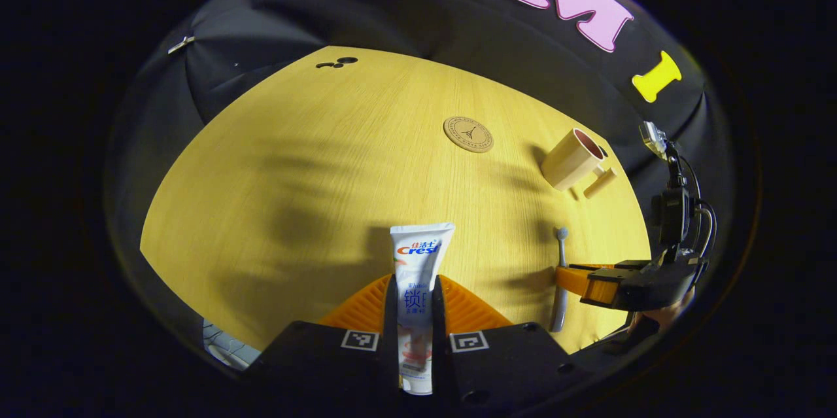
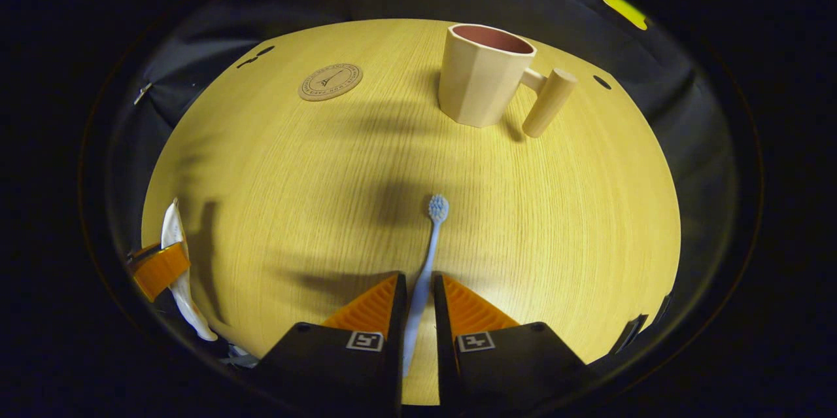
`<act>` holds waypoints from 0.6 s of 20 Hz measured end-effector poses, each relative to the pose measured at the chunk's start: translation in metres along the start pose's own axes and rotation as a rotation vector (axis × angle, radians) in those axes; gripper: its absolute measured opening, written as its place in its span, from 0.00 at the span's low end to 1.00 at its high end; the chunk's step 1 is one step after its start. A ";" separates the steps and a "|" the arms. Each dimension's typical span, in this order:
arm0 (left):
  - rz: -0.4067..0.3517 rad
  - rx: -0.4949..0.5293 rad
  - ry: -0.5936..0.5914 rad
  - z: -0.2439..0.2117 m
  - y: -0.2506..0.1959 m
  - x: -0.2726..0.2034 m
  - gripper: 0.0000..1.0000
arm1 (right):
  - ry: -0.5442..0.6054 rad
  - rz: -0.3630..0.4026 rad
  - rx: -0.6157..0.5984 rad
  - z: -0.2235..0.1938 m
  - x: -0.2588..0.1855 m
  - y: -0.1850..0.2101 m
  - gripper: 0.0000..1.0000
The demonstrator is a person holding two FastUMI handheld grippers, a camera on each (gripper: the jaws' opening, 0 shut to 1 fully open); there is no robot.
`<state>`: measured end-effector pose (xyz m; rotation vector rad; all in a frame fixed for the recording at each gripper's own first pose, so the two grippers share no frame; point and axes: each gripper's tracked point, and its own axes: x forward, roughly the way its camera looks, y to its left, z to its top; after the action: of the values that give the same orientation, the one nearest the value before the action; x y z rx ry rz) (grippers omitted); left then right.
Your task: Put the toothbrush and toothpaste on the desktop into the cup, then pick up the cup and place it on the coaster on the desktop.
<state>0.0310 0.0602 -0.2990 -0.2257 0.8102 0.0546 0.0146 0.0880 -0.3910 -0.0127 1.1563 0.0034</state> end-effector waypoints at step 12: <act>-0.120 -0.040 -0.151 0.040 -0.039 -0.016 0.25 | -0.272 0.151 0.151 0.030 -0.049 -0.005 0.10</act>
<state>0.0538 0.0312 -0.2533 -0.3043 0.6445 -0.0249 0.0220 0.0841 -0.3339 0.2036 0.8810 0.0505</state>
